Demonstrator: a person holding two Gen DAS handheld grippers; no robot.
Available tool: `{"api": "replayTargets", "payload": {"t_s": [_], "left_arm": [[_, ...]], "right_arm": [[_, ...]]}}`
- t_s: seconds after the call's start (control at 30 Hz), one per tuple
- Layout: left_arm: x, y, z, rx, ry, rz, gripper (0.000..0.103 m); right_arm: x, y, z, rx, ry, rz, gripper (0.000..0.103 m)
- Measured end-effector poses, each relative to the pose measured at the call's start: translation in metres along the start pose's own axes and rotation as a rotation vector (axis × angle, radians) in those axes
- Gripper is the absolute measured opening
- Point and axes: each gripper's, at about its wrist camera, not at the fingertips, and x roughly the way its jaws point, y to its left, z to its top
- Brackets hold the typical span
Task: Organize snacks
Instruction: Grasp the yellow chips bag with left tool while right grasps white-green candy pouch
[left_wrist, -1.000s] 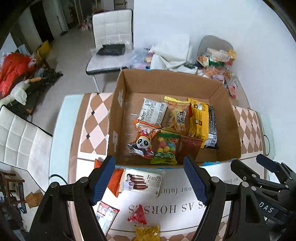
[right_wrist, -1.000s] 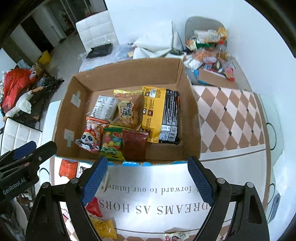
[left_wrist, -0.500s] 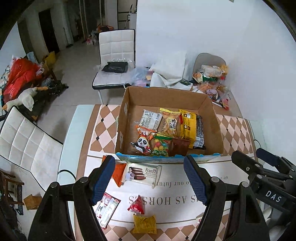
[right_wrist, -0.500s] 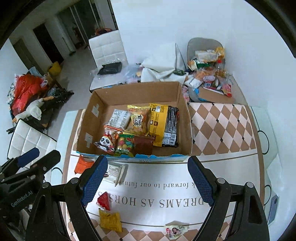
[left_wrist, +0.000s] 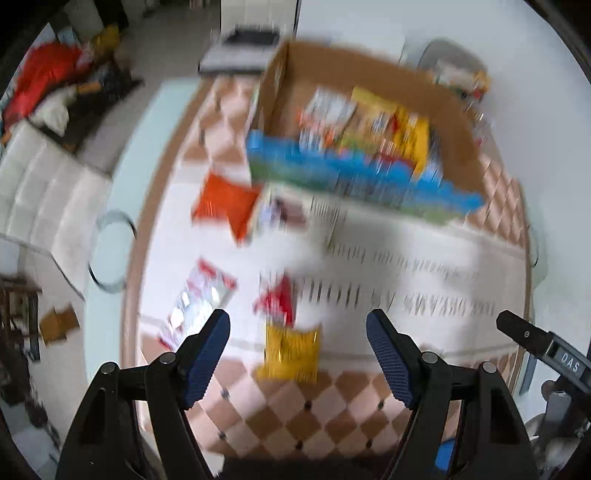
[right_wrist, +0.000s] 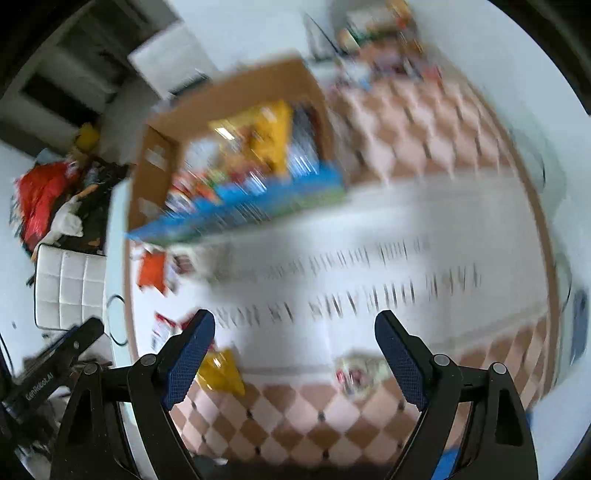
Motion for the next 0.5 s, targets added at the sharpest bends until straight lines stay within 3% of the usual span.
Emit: {"api": "replayTargets", "payload": {"t_s": [0.23,0.5], "left_arm": [[0.078,0.006,-0.030,-0.036,0.208,0.002,0.075],[0.128,-0.003,-0.043,-0.012,0.315,0.020,0.075]], "right_arm": [[0.082,-0.076,-0.039,0.232,0.210,0.017,0.091],[0.134,-0.109,-0.058,0.367,0.309,0.022,0.091]]}}
